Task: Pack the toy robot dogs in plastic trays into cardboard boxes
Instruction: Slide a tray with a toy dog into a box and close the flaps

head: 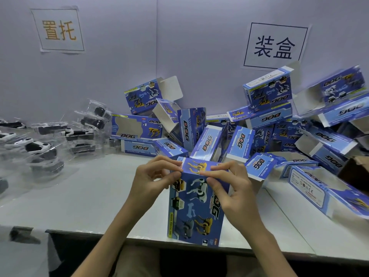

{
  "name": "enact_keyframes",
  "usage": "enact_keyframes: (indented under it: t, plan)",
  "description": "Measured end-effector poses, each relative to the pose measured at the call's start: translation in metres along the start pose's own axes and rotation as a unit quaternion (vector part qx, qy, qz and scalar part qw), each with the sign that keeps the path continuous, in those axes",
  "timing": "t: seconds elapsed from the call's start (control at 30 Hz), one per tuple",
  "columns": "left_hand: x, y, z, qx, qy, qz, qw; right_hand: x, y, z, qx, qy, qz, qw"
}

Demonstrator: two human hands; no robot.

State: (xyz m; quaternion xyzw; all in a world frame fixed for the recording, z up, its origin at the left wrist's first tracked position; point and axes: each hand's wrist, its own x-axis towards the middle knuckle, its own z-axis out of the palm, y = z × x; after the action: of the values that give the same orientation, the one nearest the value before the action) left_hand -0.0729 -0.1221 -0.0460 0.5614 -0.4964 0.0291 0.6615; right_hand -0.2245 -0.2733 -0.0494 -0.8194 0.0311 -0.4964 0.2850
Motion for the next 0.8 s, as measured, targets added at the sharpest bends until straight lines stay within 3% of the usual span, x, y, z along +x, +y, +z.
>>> enact_keyframes:
  t: [0.13,0.23,0.3,0.43,0.53,0.6,0.67,0.73,0.8]
  plan:
    - [0.002,0.000,-0.002,-0.010,-0.016,-0.102,0.995,-0.001,-0.003,0.001,0.018,0.005,0.016,1.000]
    - [-0.004,0.007,-0.002,-0.013,-0.094,-0.197,0.976,-0.006,-0.008,0.000,0.069,0.002,0.035,0.997]
    - [-0.013,0.011,0.000,-0.023,-0.131,-0.202,0.970,-0.011,-0.014,-0.002,0.132,0.005,0.057,0.990]
    - [-0.037,0.021,-0.001,0.019,-0.092,-0.108,0.990,-0.031,-0.020,-0.015,0.237,-0.005,0.091,0.967]
    - [-0.058,0.026,-0.009,0.052,-0.069,-0.044,0.995,-0.035,-0.021,-0.045,0.379,-0.007,0.169,0.910]
    - [-0.055,0.026,-0.011,0.071,-0.031,-0.012,0.997,-0.036,-0.020,-0.067,0.358,-0.025,0.256,0.898]
    - [-0.044,0.033,-0.012,0.075,-0.049,0.043,0.995,-0.039,-0.020,-0.085,0.328,-0.097,0.354,0.871]
    - [-0.036,0.058,-0.001,0.167,-0.134,0.180,0.960,-0.039,-0.029,-0.090,0.346,-0.174,0.401,0.830]
    - [-0.046,0.070,0.018,0.281,-0.157,0.268,0.908,-0.038,-0.036,-0.094,0.392,-0.161,0.422,0.801]
